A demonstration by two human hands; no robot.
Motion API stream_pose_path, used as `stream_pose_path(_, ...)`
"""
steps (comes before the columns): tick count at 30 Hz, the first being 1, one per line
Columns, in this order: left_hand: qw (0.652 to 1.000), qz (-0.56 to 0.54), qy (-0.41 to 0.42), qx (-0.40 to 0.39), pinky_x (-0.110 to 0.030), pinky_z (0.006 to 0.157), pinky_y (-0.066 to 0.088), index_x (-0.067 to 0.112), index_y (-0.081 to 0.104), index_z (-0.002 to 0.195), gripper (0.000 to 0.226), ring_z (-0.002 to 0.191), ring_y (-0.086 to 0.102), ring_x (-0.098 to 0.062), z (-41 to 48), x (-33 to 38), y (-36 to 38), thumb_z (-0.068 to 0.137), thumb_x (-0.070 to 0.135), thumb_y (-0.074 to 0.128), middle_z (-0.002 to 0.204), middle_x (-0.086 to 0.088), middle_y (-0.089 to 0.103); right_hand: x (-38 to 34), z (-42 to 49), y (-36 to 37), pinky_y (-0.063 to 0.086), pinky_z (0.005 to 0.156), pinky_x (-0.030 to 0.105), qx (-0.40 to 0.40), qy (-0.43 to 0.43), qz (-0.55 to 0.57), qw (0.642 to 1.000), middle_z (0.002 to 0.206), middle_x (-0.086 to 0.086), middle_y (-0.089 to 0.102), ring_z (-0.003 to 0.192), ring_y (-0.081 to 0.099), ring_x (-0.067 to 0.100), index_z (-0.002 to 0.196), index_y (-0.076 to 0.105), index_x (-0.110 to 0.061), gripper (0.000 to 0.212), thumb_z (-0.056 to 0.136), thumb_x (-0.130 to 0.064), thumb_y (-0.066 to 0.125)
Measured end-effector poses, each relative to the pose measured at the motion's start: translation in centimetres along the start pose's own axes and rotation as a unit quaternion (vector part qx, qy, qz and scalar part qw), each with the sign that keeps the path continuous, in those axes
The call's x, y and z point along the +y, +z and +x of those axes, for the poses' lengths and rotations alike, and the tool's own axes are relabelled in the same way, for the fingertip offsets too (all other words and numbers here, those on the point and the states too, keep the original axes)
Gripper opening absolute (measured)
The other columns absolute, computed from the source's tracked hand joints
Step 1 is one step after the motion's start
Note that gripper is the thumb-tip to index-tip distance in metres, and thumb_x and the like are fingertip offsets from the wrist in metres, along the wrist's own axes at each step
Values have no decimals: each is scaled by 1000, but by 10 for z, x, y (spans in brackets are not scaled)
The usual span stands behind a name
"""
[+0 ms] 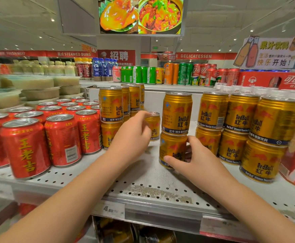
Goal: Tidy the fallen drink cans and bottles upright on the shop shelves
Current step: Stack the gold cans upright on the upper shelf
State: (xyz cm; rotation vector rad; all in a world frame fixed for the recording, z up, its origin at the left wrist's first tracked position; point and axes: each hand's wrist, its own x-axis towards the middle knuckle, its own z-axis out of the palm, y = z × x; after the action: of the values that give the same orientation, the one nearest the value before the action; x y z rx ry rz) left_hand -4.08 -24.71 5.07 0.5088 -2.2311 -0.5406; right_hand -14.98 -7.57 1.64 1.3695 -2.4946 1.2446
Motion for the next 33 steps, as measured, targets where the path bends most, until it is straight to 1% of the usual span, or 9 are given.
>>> stream_pose_path(3,995,-88,-52,10,-42,80,57,34,52,127,32,84,66,-5,-29,5,-10,98,25,46,93,11,69,-8,11,4,55,66,26,-24,-1,-44,999,92,-23,59,81,61,-2,113,43,-40,57,73,-71,69)
stream_pose_path(8,996,-61,-37,48,-48,74,56,39,51,121,28,78,66,-6,-37,1,-32,95,33,46,88,12,68,-23,28,19,58,73,37,-46,-9,-68,997,94,-17,58,84,62,7,114,42,-32,61,75,-71,68)
stream_pose_path(12,998,-49,-5,46,-47,74,58,35,55,124,22,82,68,-9,-26,-9,-48,102,33,52,95,13,68,-32,38,32,56,71,33,-43,-7,-54,998,93,-17,58,84,61,5,115,43,-31,60,75,-68,71)
stream_pose_path(15,996,-55,43,54,-42,74,59,32,54,126,24,81,68,-6,-13,-8,-58,102,36,53,104,15,66,-40,45,41,54,68,30,-45,6,-40,998,95,-15,60,83,62,5,114,45,-29,61,73,-63,74)
stream_pose_path(19,990,-95,91,50,-40,71,61,29,54,130,30,82,67,-11,11,-2,-71,103,41,53,112,10,64,-49,51,56,49,67,27,-29,24,-26,999,102,-16,61,89,62,7,118,46,-31,63,73,-62,76)
stream_pose_path(24,993,-10,115,37,-38,85,60,33,56,132,49,100,61,-13,40,-2,-80,94,63,55,122,5,53,-61,57,72,48,74,31,-12,40,-9,999,105,-18,61,96,62,10,118,46,-35,60,74,-59,78)
stream_pose_path(26,992,28,113,37,-35,83,58,32,59,125,48,102,58,-14,43,-5,-80,91,65,58,120,4,50,-63,56,74,47,73,27,-10,41,12,999,103,-23,60,96,61,5,119,47,-38,58,74,-58,79)
stream_pose_path(29,987,81,132,44,-31,75,56,28,58,115,36,93,56,-16,45,-6,-79,93,57,61,113,3,50,-66,54,72,50,75,25,-24,46,47,998,104,-25,63,94,61,-2,121,53,-39,58,73,-55,81)
stream_pose_path(33,988,80,127,39,-30,72,48,23,59,113,28,93,57,-18,47,-6,-84,96,45,64,108,1,55,-69,55,70,56,89,37,-42,54,57,996,113,-18,67,102,64,3,125,56,-38,55,76,-50,80)
